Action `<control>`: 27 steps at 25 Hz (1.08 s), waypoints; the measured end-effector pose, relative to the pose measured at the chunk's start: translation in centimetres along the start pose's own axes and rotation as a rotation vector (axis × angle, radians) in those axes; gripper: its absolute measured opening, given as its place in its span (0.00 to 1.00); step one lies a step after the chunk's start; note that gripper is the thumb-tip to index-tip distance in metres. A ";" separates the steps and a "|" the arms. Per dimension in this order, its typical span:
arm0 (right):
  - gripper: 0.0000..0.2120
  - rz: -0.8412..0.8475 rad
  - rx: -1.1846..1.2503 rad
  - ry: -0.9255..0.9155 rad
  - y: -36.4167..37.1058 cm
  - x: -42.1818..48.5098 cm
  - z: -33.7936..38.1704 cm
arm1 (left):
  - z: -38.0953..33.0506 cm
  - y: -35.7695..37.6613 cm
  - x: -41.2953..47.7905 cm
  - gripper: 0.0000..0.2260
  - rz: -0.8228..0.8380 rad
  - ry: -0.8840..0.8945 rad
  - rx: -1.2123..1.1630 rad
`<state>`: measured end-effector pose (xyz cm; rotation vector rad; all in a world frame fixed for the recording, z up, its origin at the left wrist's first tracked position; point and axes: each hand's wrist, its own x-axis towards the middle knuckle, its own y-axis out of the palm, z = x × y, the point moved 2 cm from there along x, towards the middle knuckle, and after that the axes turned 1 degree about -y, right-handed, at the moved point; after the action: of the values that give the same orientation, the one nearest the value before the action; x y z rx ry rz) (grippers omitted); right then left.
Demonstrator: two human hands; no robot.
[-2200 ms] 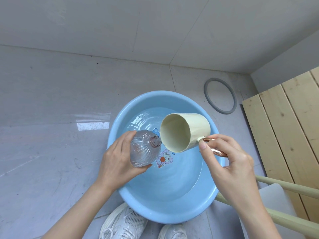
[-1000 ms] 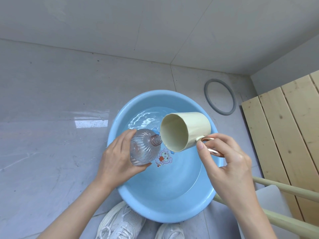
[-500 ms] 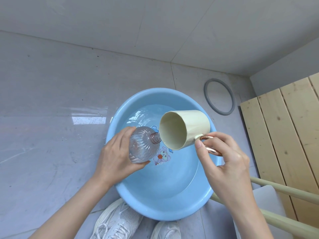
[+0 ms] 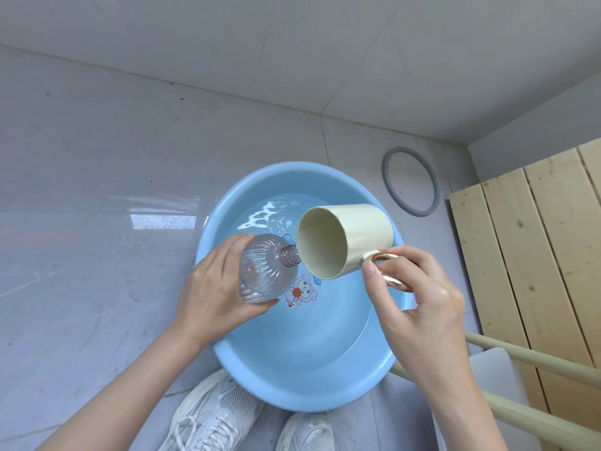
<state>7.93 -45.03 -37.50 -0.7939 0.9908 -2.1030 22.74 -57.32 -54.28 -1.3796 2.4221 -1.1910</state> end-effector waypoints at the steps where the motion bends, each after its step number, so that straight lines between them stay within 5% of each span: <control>1: 0.13 -0.001 -0.004 -0.003 0.0 0.0 0.0 | 0.0 0.0 0.0 0.40 0.002 0.001 0.001; 27: 0.13 -0.016 -0.081 -0.032 0.2 0.0 0.1 | 0.1 0.1 0.0 0.40 0.007 0.015 -0.006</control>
<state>8.06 -45.19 -37.58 -0.8758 1.0610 -2.0681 22.75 -57.33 -54.38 -1.3677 2.4405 -1.1983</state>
